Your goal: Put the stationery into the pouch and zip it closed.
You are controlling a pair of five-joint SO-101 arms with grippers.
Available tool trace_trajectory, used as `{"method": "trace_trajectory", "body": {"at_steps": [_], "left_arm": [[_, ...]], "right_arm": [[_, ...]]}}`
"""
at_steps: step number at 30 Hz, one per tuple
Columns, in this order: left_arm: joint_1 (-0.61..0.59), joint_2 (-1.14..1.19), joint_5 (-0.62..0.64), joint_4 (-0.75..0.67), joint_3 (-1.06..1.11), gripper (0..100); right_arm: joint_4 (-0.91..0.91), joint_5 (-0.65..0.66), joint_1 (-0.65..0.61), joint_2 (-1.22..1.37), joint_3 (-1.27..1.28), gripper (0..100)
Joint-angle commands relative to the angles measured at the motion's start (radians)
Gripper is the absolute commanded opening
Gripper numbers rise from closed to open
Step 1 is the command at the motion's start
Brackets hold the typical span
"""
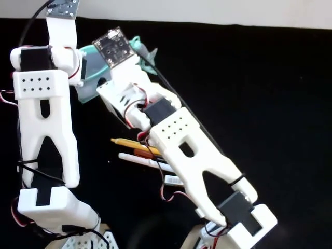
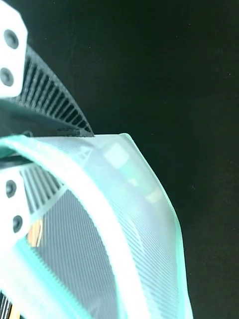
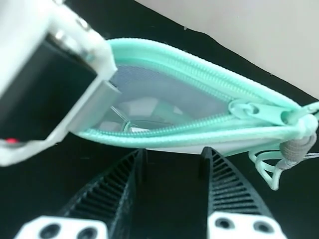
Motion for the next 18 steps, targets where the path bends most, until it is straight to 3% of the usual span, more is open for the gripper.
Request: {"method": "trace_trajectory", "body": {"at_steps": [1,7,18], "left_arm": [[0.001,-0.008,-0.005,0.008,-0.053,1],[0.015,-0.001,-0.092,0.080,-0.182,1],[0.025,-0.008,-0.048,0.161,-0.348,1]], "right_arm": [[-0.021,0.009,0.007,-0.008,-0.007,17.6],[-0.007,0.011,0.007,-0.015,-0.007,17.6],[0.280,0.017,0.008,-0.179,-0.005,17.6]]}}
